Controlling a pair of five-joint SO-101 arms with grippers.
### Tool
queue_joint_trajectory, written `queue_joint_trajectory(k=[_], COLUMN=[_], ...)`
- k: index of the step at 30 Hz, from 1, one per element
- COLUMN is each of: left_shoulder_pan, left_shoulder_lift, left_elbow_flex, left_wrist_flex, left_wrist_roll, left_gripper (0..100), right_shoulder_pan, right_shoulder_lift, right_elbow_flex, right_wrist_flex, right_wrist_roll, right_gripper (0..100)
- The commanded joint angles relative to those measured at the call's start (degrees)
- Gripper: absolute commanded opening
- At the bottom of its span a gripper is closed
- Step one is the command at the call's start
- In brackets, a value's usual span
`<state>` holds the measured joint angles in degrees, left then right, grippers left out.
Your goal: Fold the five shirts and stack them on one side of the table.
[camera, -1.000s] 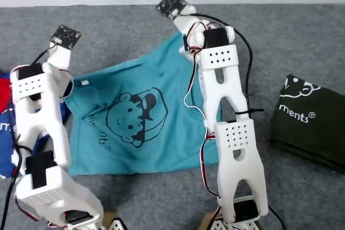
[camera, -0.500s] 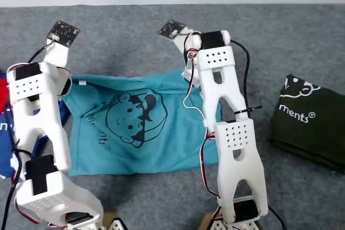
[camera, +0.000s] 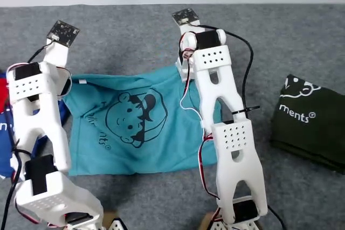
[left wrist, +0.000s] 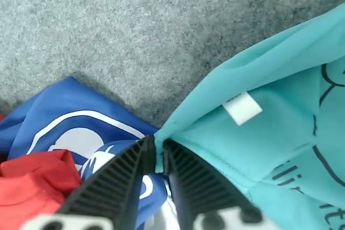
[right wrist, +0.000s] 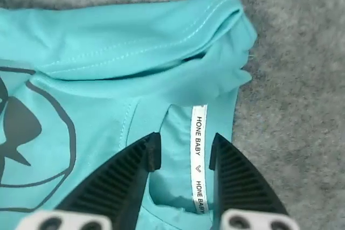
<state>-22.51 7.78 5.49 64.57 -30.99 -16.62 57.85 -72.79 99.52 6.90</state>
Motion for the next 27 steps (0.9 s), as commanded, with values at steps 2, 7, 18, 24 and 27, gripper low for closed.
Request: queue_joint_trajectory(k=[2,7,18,24,27], left_shoulder_pan=[0.26,0.26,0.26,0.26,0.35], left_shoulder_lift=[-2.73,-3.16,-3.16,-2.73,-2.64], left_elbow_flex=[0.13,2.77,2.59,2.68,2.77], left_wrist_flex=[0.53,0.09,0.09,0.09,0.09], left_wrist_roll=[-0.88,-0.97,-0.97,-0.97,-1.05], left_gripper=[0,0,0,0,0], right_shoulder_pan=[-0.04,-0.13,-0.04,-0.04,-0.04], right_shoulder_lift=[-3.38,-3.82,5.14,10.59,13.05], right_elbow_flex=[-3.6,-9.14,-9.41,-9.49,-9.49], right_wrist_flex=[-2.15,-6.73,-23.25,-27.74,-30.02], right_wrist_roll=[-0.88,-0.44,6.42,6.24,6.42], right_gripper=[15.1,15.3,15.4,15.4,15.0])
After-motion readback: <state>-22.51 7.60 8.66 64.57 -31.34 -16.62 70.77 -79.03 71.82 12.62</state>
